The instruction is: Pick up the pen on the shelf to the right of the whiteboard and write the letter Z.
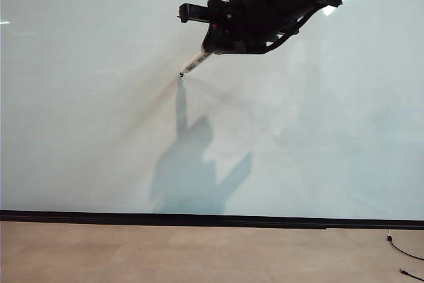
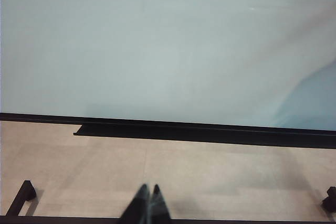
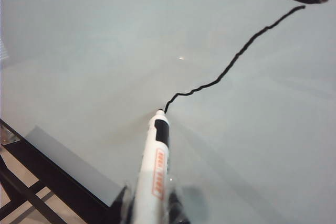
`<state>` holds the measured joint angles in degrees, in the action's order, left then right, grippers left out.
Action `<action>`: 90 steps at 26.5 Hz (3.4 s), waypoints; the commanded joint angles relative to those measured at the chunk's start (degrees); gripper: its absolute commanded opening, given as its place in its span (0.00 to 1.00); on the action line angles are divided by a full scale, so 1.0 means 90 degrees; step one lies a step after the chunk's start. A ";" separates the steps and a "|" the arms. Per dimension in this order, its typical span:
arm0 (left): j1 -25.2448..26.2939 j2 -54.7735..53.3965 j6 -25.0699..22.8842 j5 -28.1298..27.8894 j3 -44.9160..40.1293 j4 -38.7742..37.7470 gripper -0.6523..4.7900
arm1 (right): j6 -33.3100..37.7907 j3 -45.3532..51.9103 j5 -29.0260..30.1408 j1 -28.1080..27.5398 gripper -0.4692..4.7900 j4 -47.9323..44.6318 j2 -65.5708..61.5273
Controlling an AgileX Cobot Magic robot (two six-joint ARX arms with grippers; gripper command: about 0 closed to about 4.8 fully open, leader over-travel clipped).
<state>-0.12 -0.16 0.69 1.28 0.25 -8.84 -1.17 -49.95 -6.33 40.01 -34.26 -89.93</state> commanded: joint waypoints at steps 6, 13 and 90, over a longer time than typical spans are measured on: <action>0.0002 -0.0002 -0.0027 0.0002 0.0015 0.0034 0.11 | 0.0095 -0.0032 0.0170 -0.0112 0.08 -0.0228 -0.0119; 0.0002 -0.0002 -0.0027 0.0002 0.0015 0.0034 0.11 | 0.0107 -0.0029 -0.0024 -0.0114 0.08 -0.0226 -0.0117; 0.0000 -0.0002 -0.0027 0.0002 0.0015 0.0034 0.11 | -0.1039 0.2465 -0.0957 0.0231 0.08 0.3196 0.6241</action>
<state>-0.10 -0.16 0.69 1.28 0.25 -8.84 -10.22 -28.36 -14.90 42.11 -6.50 -35.20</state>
